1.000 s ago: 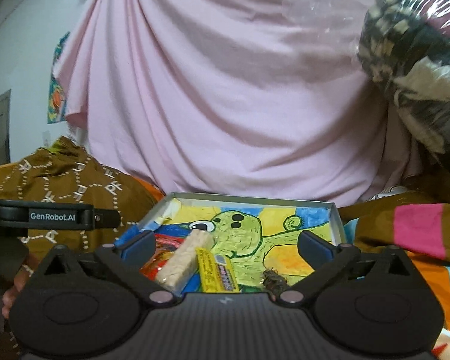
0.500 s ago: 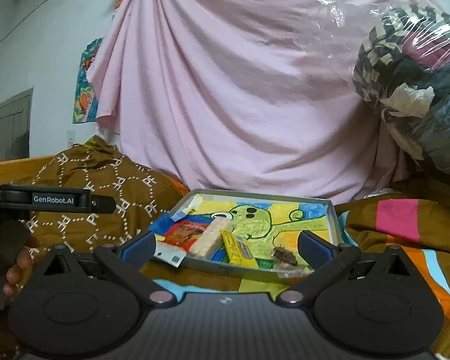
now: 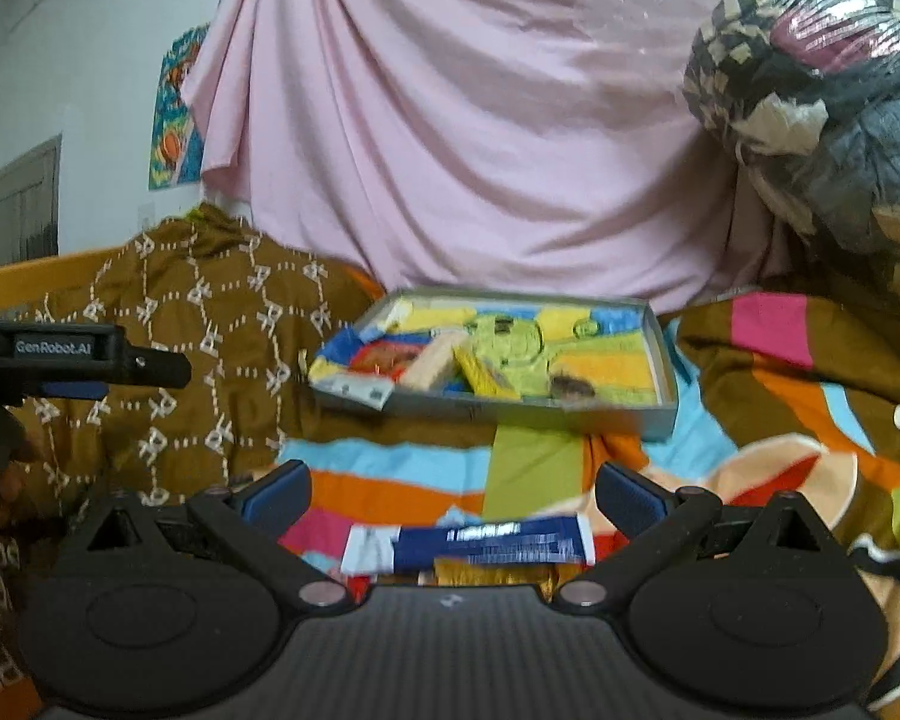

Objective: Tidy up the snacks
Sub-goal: 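Withdraw both grippers from the tray back toward the loose snacks, then grasp the gold foil pack with the right gripper while the left approaches the quail-egg pack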

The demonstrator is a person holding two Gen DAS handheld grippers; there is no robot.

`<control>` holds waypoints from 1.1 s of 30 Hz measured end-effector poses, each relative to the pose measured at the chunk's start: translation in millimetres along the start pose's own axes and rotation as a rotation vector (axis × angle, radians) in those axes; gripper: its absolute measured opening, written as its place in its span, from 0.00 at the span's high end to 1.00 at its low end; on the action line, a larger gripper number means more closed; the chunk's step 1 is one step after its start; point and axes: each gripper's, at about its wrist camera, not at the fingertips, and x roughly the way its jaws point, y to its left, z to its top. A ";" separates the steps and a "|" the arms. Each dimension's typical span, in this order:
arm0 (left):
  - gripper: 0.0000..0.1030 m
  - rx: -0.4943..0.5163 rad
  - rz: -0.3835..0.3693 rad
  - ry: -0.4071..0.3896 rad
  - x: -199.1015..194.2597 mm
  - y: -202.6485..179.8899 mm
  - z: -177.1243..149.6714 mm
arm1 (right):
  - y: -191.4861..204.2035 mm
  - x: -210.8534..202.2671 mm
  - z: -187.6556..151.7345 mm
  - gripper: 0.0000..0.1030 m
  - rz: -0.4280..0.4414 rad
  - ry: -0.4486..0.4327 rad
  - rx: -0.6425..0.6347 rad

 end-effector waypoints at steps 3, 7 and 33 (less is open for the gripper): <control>0.01 0.036 0.003 0.028 -1.2 -0.4 -7.6 | 0.5 0.6 -7.4 0.00 -0.007 0.029 0.006; 0.01 0.053 0.006 0.095 3.7 -0.2 -15.5 | -2.4 3.6 -15.0 0.00 -0.015 0.069 0.028; 0.01 0.320 -0.151 0.364 50.3 -23.4 -51.6 | -10.1 37.8 -58.2 0.00 -0.034 0.342 0.115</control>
